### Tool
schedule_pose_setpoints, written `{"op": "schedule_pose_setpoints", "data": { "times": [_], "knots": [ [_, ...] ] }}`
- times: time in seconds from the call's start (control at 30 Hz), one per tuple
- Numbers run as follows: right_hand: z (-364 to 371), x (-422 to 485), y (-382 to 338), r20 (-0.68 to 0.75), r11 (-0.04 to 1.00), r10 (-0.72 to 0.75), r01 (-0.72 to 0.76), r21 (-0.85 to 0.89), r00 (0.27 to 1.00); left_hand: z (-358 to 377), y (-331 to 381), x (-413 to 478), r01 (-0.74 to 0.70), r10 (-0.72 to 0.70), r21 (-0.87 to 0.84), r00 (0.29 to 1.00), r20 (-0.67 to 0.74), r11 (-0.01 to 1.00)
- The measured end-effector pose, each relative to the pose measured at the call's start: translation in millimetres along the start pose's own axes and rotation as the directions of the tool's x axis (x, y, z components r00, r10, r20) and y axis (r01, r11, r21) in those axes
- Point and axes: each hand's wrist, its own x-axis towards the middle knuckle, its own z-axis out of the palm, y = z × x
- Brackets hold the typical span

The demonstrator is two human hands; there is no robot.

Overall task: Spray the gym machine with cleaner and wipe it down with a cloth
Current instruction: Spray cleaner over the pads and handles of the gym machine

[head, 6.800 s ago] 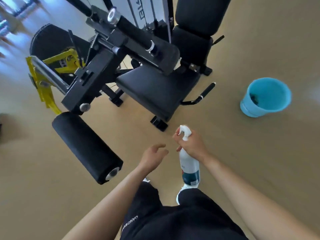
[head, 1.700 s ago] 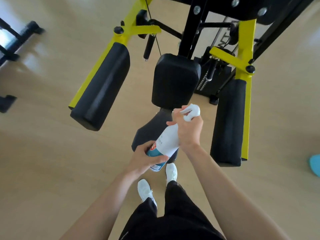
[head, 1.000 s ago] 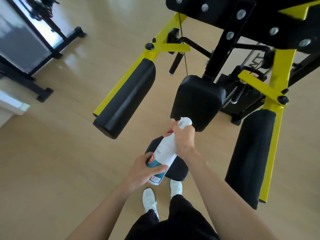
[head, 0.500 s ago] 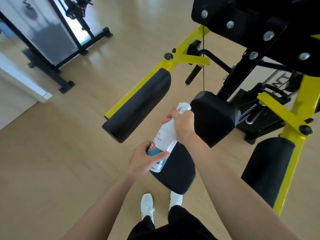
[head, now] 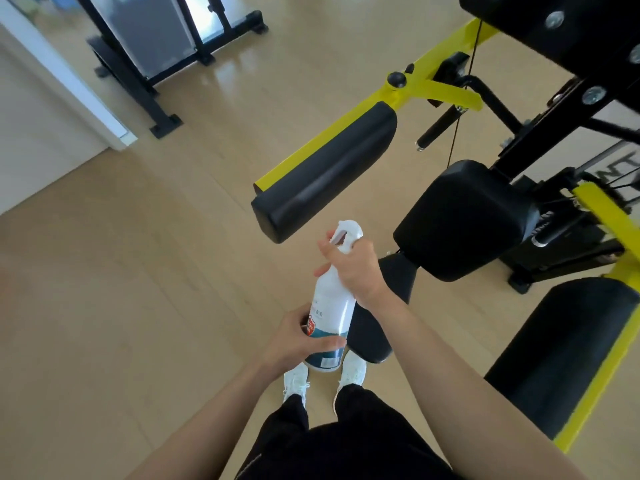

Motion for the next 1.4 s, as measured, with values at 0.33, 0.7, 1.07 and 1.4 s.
{"op": "schedule_pose_setpoints", "data": {
  "times": [0.33,0.7,1.07,1.4],
  "knots": [
    [39,-15,16,-0.035,0.998,0.049,-0.05,-0.045,0.998,-25,-34,-19,0.077,-0.075,-0.029,0.995,0.064,0.997],
    [18,9,17,-0.188,0.98,0.176,-0.155,0.124,0.966,-25,-9,-2,0.056,-0.058,0.115,0.998,0.01,0.992],
    [-42,57,-24,-0.34,0.968,0.165,-0.085,0.238,0.926,-8,74,47,-0.065,0.075,0.233,0.997,-0.034,0.97],
    [-67,67,-24,-0.289,0.973,0.144,-0.083,0.214,0.946,17,79,60,-0.036,0.047,0.209,0.998,-0.047,0.977]
  ]
}}
